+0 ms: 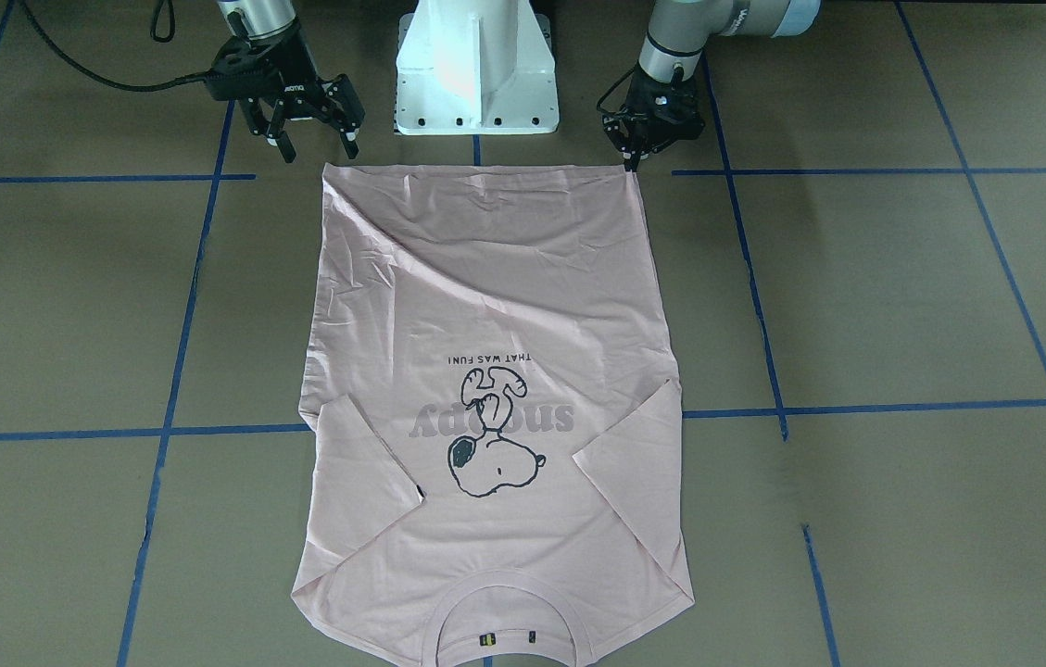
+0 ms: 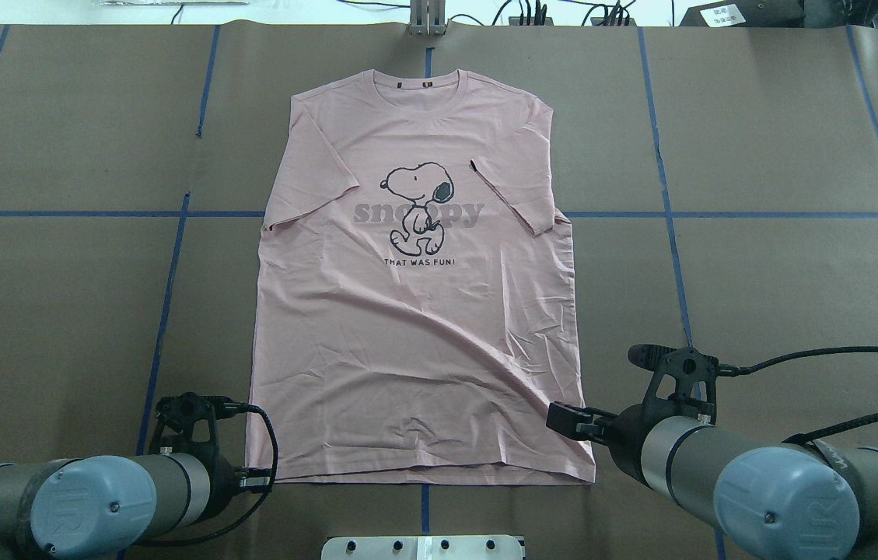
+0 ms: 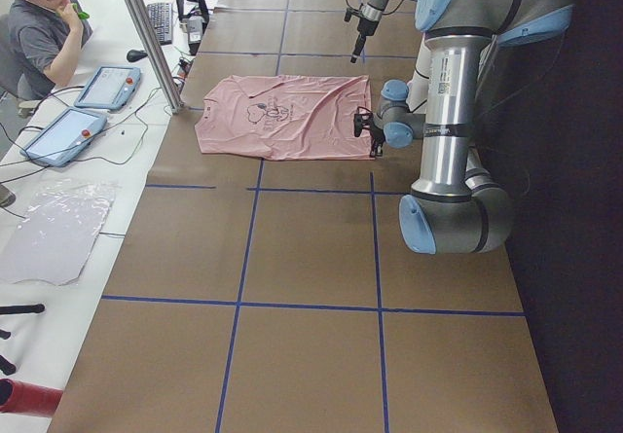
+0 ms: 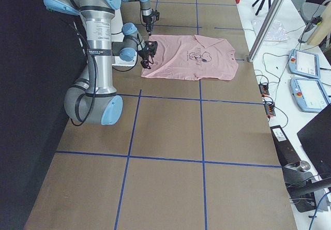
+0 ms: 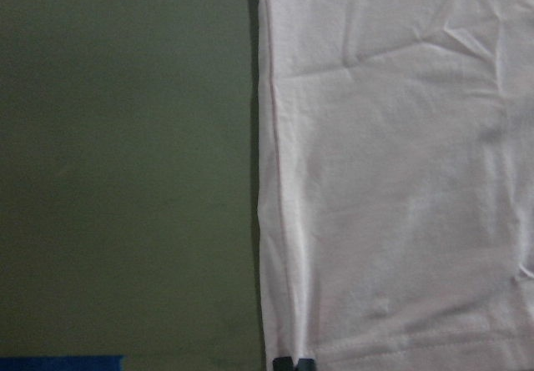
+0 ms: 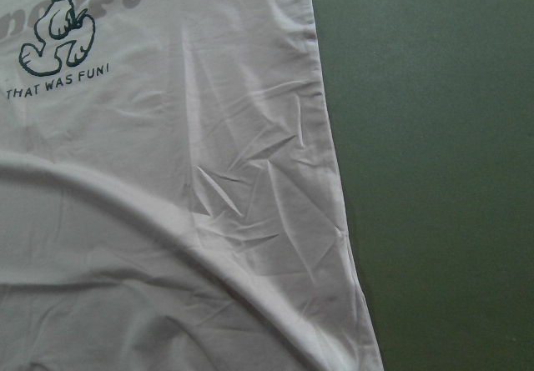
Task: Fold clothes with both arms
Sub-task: 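Grasp the hem corners with both grippers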
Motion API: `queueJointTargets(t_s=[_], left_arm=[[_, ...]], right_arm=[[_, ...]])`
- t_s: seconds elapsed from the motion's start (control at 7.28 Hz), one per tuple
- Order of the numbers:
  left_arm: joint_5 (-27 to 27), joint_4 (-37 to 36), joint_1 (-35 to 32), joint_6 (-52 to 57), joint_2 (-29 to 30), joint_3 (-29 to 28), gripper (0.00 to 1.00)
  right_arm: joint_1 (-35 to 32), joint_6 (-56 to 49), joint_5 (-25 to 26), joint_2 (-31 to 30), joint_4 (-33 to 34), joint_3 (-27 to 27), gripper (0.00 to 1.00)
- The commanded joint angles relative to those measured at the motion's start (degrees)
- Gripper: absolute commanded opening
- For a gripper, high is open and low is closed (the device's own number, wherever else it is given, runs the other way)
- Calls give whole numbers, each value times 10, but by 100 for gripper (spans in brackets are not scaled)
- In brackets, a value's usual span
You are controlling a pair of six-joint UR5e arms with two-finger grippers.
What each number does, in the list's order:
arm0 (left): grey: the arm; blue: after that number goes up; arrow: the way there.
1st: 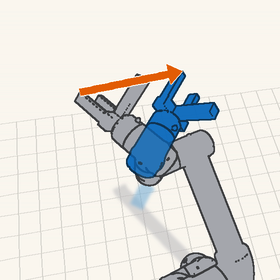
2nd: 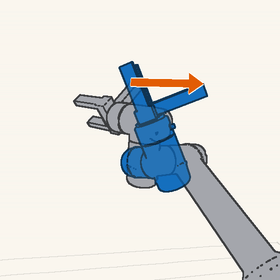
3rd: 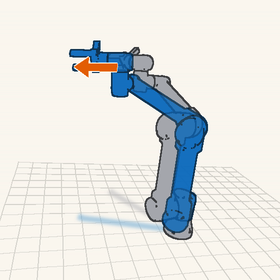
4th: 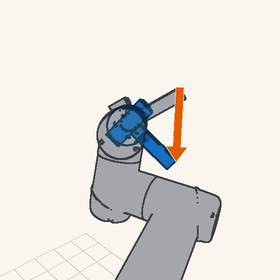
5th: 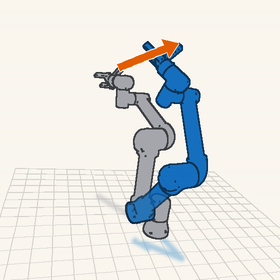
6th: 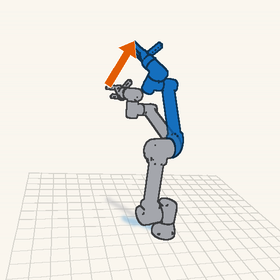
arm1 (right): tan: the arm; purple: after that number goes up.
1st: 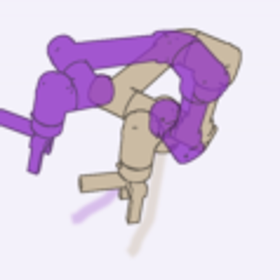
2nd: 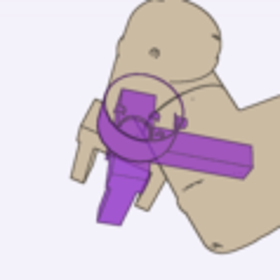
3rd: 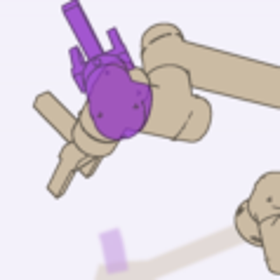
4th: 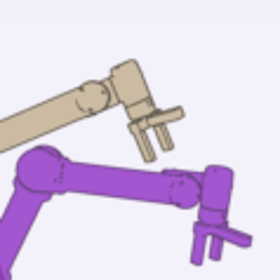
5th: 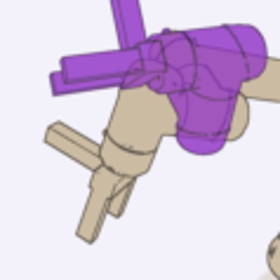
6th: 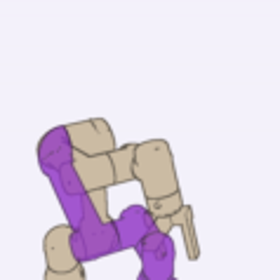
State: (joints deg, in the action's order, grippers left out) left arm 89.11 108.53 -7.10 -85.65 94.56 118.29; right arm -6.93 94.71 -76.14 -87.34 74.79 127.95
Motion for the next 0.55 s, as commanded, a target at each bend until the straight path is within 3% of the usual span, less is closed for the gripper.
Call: queueJointTargets(t_s=[0.0, 0.14, 0.41], left_arm=[[3, -1, -3, 1, -3, 9, 0], [5, -2, -3, 2, -4, 16, 0], [6, -2, -3, 1, -2, 17, 0]], right_arm=[[34, 48, 30, -1, 5, -12, 76], [45, 50, 43, -1, 4, -28, 74], [74, 80, 68, -2, 4, -50, 60]])
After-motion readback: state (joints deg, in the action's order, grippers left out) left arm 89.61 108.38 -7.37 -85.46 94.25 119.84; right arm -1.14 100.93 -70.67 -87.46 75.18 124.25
